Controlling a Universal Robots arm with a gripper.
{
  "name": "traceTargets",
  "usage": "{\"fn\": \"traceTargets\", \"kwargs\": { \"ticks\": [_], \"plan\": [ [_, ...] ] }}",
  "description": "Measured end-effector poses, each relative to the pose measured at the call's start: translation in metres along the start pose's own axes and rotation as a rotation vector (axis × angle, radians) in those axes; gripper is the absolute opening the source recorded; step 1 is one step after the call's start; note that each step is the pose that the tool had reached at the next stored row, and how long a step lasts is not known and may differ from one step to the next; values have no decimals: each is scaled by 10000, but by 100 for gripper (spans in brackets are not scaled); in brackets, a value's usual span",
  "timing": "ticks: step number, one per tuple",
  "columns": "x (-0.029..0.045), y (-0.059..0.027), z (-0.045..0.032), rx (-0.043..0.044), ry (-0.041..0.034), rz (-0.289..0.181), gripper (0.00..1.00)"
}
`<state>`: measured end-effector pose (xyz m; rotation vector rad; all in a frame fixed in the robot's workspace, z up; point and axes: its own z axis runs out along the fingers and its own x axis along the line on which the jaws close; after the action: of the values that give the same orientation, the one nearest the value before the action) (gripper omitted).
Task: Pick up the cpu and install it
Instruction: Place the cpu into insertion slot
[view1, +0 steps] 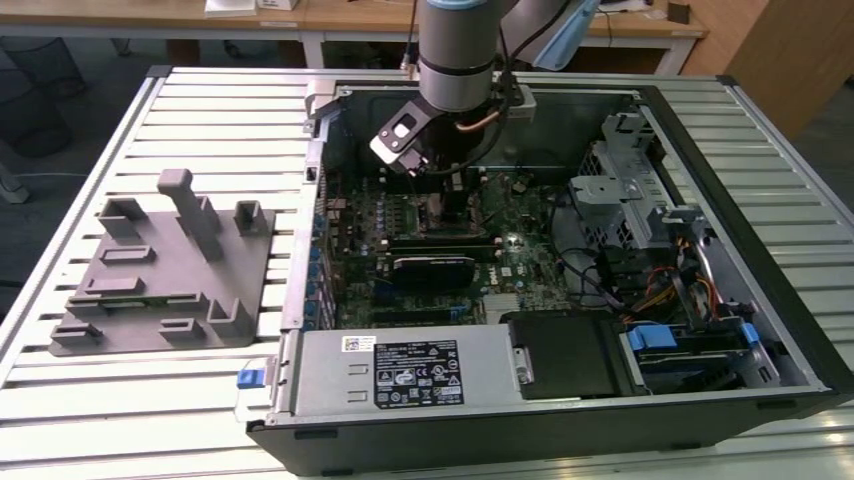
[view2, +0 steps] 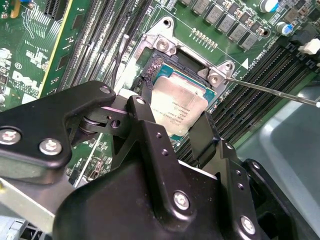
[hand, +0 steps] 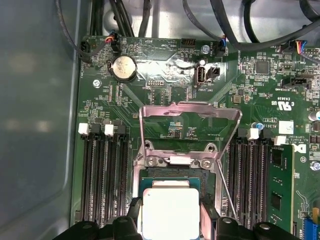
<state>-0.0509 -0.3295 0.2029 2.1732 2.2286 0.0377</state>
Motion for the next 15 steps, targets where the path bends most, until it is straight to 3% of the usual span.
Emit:
{"fn": "traceTargets", "kwargs": {
  "ticks": [15],
  "plan": [
    [-37, 12, 62, 3, -2, 246, 54]
  ]
}}
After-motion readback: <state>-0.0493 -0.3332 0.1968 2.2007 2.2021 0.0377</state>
